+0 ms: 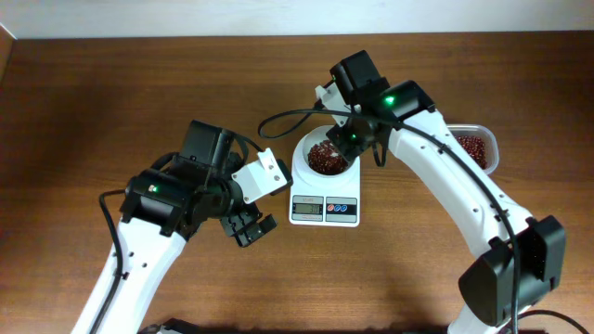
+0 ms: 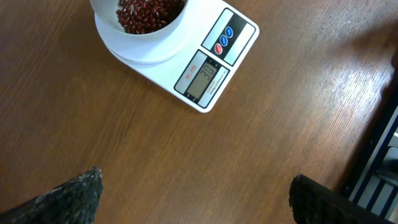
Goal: Scoop and weigh 50g on scale
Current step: 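Lower the scoop into the bowl and shake out remaining beans, then return the scoop to the tub and scoop more red beans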
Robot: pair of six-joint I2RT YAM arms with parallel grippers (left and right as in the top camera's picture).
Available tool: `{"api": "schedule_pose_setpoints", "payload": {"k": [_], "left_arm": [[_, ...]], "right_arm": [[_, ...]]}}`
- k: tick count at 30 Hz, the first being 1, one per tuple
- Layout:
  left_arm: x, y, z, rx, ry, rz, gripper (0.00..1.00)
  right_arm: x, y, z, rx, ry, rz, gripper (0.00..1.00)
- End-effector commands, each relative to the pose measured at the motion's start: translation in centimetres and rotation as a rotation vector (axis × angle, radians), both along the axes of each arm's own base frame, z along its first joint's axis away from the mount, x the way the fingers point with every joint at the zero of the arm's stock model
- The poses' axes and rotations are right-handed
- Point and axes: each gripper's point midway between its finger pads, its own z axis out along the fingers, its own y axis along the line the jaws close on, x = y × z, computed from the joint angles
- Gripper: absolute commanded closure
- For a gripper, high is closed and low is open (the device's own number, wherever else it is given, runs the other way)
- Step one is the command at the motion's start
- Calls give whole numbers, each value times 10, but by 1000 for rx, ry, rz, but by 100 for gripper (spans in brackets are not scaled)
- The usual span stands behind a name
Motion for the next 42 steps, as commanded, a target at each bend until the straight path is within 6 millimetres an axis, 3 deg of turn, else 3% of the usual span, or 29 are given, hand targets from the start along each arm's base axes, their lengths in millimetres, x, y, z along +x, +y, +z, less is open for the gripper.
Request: {"api": "schedule_pose_setpoints", "payload": {"k": [1,4,7,10,13,16,22,28,31,38,42], "left_arm": [[3,-2,7,-14,-21,-15,1],[3,-2,7,-14,-21,-15,1],[3,-2,7,-14,-21,-15,1],[3,-2,7,-14,-21,-15,1],[3,-2,7,-14,-21,-15,1],[3,-2,7,-14,-21,-15,1],[3,-2,7,-14,-21,-15,1],[3,-2,7,-14,-21,-15,1],[3,-2,7,-14,-21,-15,1],[3,-2,7,-14,-21,-15,1],[3,-2,7,-14,-21,-15,1]], "right_arm": [[0,-1,57,54,-128,-11,96],[-4,-18,96,91,-205,-40,96],[-1,-76,116,89,-233,-176,96],[0,-141,103,77,-157,-401,96],[-1,-192,89,75,-112,-577,96],[-7,-219,58,58,-34,-666,96],[-11,-238,-22,28,60,-720,96],[-14,-271,-59,15,106,-794,96],[-13,-272,-80,3,159,-795,96],[-7,-220,-79,284,239,-672,96],[-7,-220,-74,373,255,-682,96]]}}
